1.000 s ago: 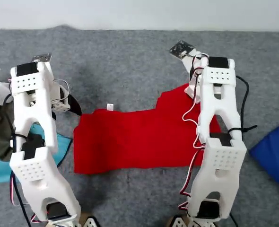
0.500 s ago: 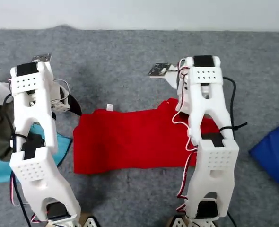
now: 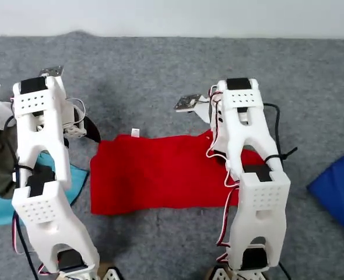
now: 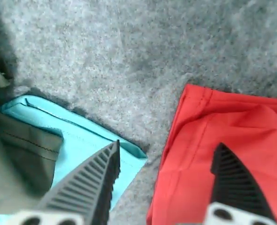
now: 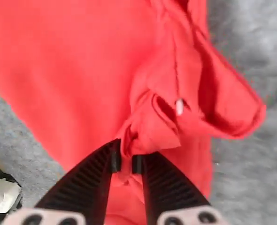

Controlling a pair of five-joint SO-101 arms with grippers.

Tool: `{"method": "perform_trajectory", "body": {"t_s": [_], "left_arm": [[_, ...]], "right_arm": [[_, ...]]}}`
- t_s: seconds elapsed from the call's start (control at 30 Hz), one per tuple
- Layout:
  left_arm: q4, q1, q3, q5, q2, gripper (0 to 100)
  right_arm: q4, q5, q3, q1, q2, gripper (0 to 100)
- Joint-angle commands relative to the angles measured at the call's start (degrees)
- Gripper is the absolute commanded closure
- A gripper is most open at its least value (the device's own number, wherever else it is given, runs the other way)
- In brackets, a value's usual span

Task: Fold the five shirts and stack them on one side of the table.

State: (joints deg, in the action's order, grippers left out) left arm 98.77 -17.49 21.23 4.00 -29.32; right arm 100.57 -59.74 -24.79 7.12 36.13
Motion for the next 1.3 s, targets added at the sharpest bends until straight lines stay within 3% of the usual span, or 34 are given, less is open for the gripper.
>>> {"method": "perform_trajectory", "body": {"t_s": [0.0,0.6,0.83,1.1,1.27], "left_arm": [[1.76,-0.26,0.22,0.35,0.44,70],[1.85,-0.26,-1.10,0.35,0.88,71],[1.76,-0.18,-2.95,0.35,0.88,75],[1.76,-0.35,-2.95,0.35,0.97,75],[1.76,0.09,-2.95,0.35,0.97,75]], "right_arm": [[2.15,-0.79,-0.09,0.57,-6.02,98.8],[-29.14,15.12,-1.05,-8.92,-8.75,98.8],[-30.81,15.47,-1.14,-11.82,-4.79,98.1],[-30.55,15.74,-1.32,-18.59,1.45,80.7],[-30.20,15.65,-1.32,-17.45,-0.48,79.8]]}}
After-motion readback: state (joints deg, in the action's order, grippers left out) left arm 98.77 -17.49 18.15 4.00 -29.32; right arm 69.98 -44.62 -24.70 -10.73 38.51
